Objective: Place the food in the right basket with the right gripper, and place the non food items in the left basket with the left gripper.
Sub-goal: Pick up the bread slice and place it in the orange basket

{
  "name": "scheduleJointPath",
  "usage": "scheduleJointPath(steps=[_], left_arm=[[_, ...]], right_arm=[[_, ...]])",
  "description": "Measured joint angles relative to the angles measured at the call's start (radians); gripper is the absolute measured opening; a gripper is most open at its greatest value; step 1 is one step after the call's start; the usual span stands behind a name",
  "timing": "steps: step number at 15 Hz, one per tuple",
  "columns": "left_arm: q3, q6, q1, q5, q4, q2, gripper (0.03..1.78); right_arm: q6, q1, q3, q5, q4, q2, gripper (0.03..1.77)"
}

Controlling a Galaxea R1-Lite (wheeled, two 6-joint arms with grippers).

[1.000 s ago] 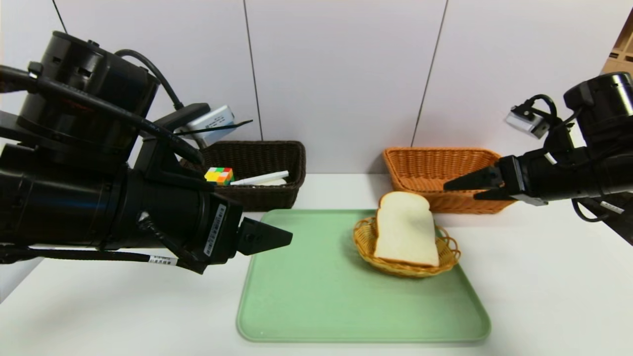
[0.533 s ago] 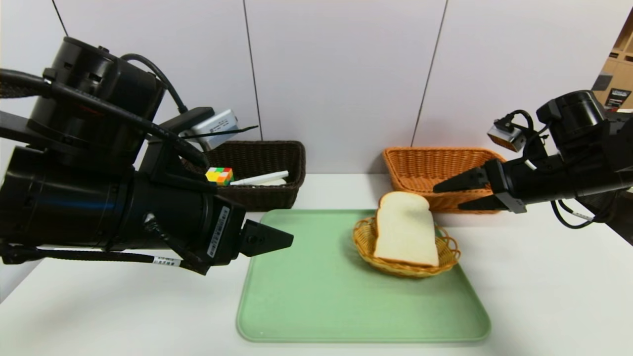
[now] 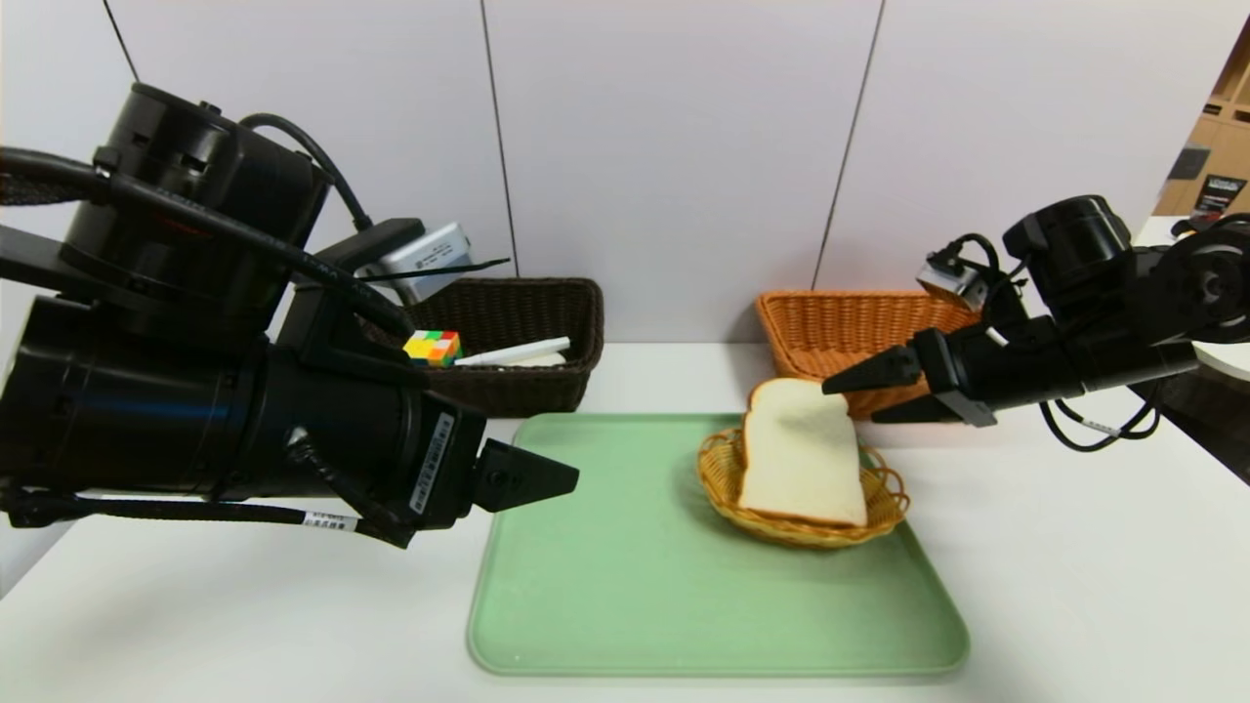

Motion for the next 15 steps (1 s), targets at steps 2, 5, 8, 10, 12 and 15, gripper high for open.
scheduleJointPath(steps=[2,5,8,10,12,15], left_arm=[[0.002,0.000,0.000,-0.001,-0.005,0.001,1.69],[0.010,0.000,-0.001,-0.001,-0.014,0.001,1.69],[0.015,-0.001,0.000,-0.001,-0.014,0.003,1.69],[0.015,-0.002,0.000,-0.001,-0.015,0.005,1.69],[0.016,-0.003,0.000,0.000,-0.015,0.008,1.69],[0.016,-0.003,0.000,0.000,-0.015,0.015,1.69]], right_arm=[[-0.001,0.011,-0.024,-0.003,0.000,0.022,1.70],[-0.001,0.022,-0.061,-0.004,0.000,0.062,1.70],[-0.001,0.039,-0.093,-0.006,-0.001,0.099,1.70],[-0.001,0.053,-0.107,-0.006,-0.001,0.121,1.70],[0.000,0.066,-0.118,-0.007,-0.001,0.136,1.70],[0.001,0.070,-0.124,-0.007,-0.001,0.147,1.70]])
